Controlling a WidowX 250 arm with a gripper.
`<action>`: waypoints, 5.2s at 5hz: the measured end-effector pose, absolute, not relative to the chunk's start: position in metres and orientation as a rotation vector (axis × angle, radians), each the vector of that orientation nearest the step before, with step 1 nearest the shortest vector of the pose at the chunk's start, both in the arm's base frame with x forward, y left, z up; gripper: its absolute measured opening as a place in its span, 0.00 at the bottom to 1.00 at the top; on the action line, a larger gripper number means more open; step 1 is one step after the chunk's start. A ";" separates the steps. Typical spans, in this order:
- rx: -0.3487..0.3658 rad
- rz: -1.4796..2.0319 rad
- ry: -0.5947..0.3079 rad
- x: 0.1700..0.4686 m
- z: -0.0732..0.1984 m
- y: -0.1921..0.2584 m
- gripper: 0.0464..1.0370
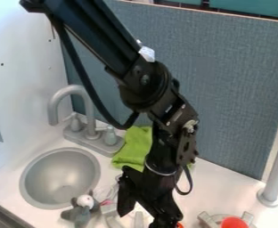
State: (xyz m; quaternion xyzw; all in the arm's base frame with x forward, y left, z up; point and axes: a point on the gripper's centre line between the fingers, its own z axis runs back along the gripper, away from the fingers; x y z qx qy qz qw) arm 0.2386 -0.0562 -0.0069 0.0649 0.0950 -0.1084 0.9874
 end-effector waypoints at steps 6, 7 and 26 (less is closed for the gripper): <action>0.069 -0.175 0.191 0.247 -0.079 -0.070 0.97; 0.080 -0.165 0.214 0.250 -0.092 -0.070 0.97; 0.057 0.077 0.268 0.265 -0.035 0.005 0.96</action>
